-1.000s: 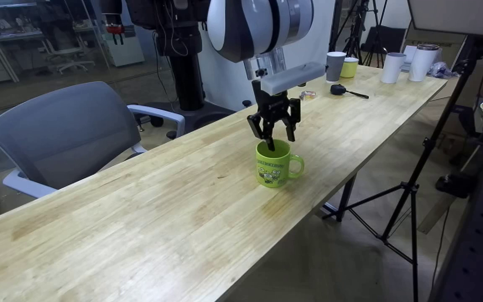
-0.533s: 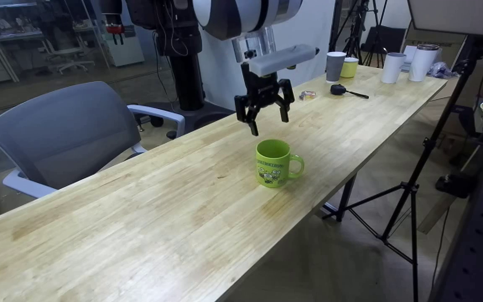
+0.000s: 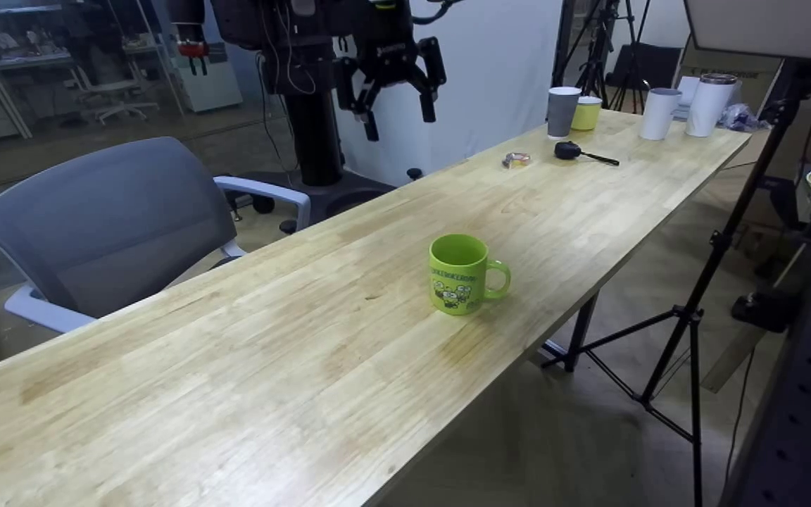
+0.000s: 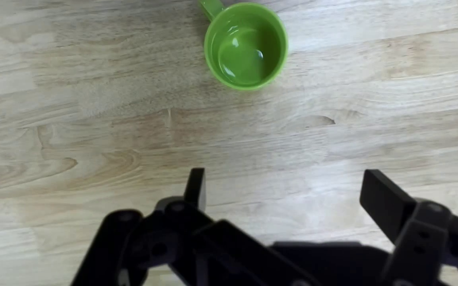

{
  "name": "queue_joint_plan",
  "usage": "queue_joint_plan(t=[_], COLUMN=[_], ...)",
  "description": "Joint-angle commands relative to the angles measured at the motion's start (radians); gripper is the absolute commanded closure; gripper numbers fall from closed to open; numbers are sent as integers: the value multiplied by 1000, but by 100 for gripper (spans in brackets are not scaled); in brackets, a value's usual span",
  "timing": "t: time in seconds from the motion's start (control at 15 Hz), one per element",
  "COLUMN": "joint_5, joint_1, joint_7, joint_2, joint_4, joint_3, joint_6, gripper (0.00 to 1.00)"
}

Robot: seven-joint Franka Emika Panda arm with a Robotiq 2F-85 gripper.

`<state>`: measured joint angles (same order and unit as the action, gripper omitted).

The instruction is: Move the yellow mug forward

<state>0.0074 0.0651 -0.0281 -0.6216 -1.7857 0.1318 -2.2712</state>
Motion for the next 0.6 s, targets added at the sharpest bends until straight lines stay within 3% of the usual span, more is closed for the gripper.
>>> queue_joint_plan(t=[0.0,0.07,0.13,0.53], joint_5=[-28,-28,-20,-20], joint_1=[-22,-29,-3,-19], joint_7=[48,36,12,12], joint_2=[18,12,18,16], joint_4=[55,69,39,48], joint_3=[-27,-43,-39,-54], joint_6=[91,132,75,109], gripper=[0,0,0,0])
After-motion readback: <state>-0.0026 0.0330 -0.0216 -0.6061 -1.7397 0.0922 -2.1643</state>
